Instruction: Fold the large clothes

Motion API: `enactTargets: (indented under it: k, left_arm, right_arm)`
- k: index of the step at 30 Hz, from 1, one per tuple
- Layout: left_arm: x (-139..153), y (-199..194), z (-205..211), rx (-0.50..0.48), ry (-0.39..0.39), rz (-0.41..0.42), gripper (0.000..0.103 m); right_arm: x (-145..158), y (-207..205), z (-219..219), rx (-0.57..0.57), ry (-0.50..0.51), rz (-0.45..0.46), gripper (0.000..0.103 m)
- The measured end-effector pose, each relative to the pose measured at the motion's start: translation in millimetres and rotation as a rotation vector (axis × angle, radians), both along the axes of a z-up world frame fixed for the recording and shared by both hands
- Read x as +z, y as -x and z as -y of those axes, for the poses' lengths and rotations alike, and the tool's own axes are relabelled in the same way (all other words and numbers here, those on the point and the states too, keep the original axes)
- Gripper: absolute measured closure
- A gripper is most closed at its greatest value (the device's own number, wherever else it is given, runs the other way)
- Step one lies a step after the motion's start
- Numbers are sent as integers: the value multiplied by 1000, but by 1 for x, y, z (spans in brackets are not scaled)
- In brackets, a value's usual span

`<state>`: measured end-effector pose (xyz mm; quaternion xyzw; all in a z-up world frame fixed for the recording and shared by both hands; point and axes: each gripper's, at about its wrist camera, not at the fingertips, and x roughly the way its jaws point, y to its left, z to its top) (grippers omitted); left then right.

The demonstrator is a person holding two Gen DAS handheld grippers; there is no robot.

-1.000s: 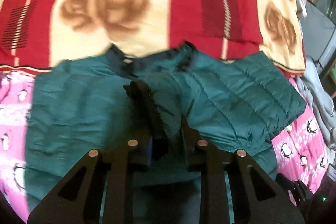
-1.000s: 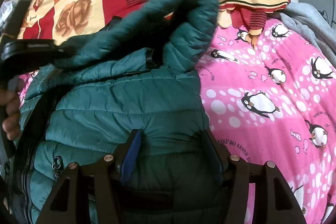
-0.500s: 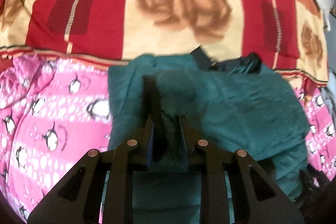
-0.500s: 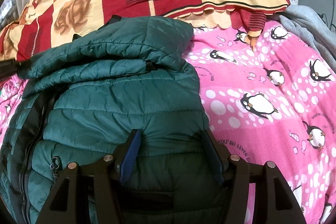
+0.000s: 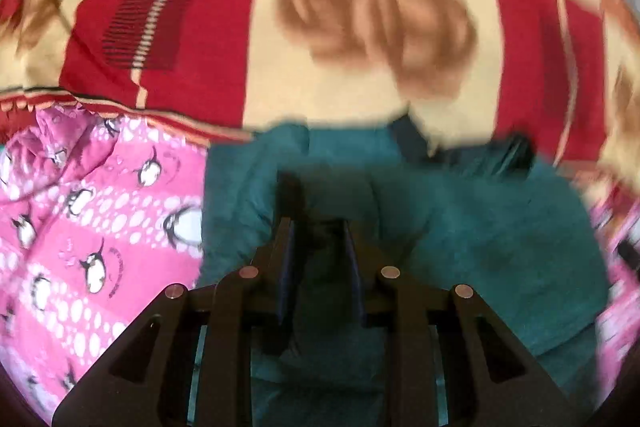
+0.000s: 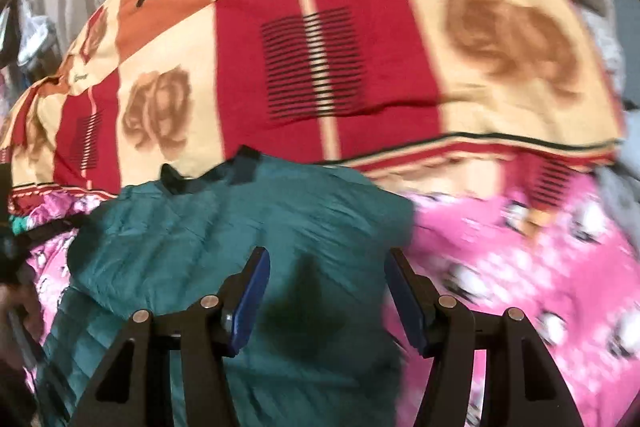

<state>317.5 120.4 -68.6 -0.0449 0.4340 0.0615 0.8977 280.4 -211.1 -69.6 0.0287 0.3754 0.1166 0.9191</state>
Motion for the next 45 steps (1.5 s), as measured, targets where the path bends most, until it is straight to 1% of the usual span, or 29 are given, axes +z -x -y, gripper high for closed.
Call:
enactTargets:
  k: [1,2,4,6,7,8,10,11,13,14,15,16,18,19,20,22,24,26,28,29,30,32,34,38,39,41,42,43,45]
  left_arm:
    - [-9,0,3,-1,-30,-30,79]
    - [-18,2,5,-4,-57,-52,78]
    - [-28,11,11,-49,-107,-43,77]
    - [-30,16,15,-75,-146,-30,74]
    - [-30,16,14,-80,-144,-30,74]
    - [-28,15,12,-80,-122,-30,74]
    - [-21,11,0,-59,-49,-16,74]
    - [-13,11,-6,-33,-19,6,74]
    - [1,10,-14,-3,7,58,74]
    - [9,8,-17,2,15,91,74]
    - [15,5,-17,3,19,112,74]
    - [20,0,-16,1,22,130,74]
    - [20,-14,-13,-2,27,124,66]
    - [16,-21,-11,-6,35,111,59]
    - [7,-31,-8,-14,52,82,58]
    - [-13,-40,-5,2,32,22,58]
    - [-29,-41,-4,1,28,-8,58]
    - [-37,-37,-1,-13,11,-1,57]
    - [-42,-34,2,-39,-22,26,56]
    - [-44,-34,2,-44,-21,26,56]
    - [-47,-34,4,-45,-25,27,56]
    - [-55,-34,9,-51,-45,28,55]
    - [-59,-33,14,-56,-74,28,55]
    - [-62,-32,16,-58,-82,27,55]
    - [-62,-29,20,-57,-88,32,54]
    - [-65,-27,22,-52,-109,37,54]
    - [-66,-27,23,-50,-118,37,54]
    - [-66,-26,22,-49,-124,40,54]
    - [-65,-24,19,-48,-125,44,54]
  right_arm:
    - [-10,-6,-6,32,-11,-32,45]
    - [-21,-9,-11,55,4,-67,45]
    - [-52,-11,-17,93,81,-155,45]
    - [-70,-1,-13,131,74,-177,44]
    - [-73,3,-9,139,69,-187,44]
    - [-73,4,-8,146,72,-201,44]
    - [-70,3,-8,169,98,-238,44]
    - [-68,2,-8,178,104,-258,44]
    - [-59,-2,-5,189,108,-298,45]
    - [-50,-6,-3,182,95,-297,45]
    - [-38,-10,0,169,66,-272,45]
    - [-20,-14,4,148,18,-204,45]
    - [6,-26,7,86,-23,-81,45]
    - [11,-34,4,63,-27,-59,45]
    - [14,-44,0,48,-38,-46,45]
    - [7,-64,-13,53,-58,-57,46]
    - [-6,-78,-25,49,-22,-62,47]
    - [-29,-90,-30,63,-4,-116,47]
    - [-56,-97,-33,77,61,-184,47]
    - [-66,-95,-31,91,74,-195,47]
    - [-75,-94,-26,96,61,-213,47]
    - [-84,-95,-16,93,27,-242,47]
    - [-89,-95,-13,100,25,-261,47]
    - [-87,-93,-10,102,33,-266,47]
    - [-86,-93,-16,97,39,-263,47]
    - [-74,-86,-21,65,86,-247,48]
    - [-64,-81,-24,38,99,-225,48]
    - [-49,-72,-27,24,83,-181,48]
    - [-27,-53,-33,62,5,-100,48]
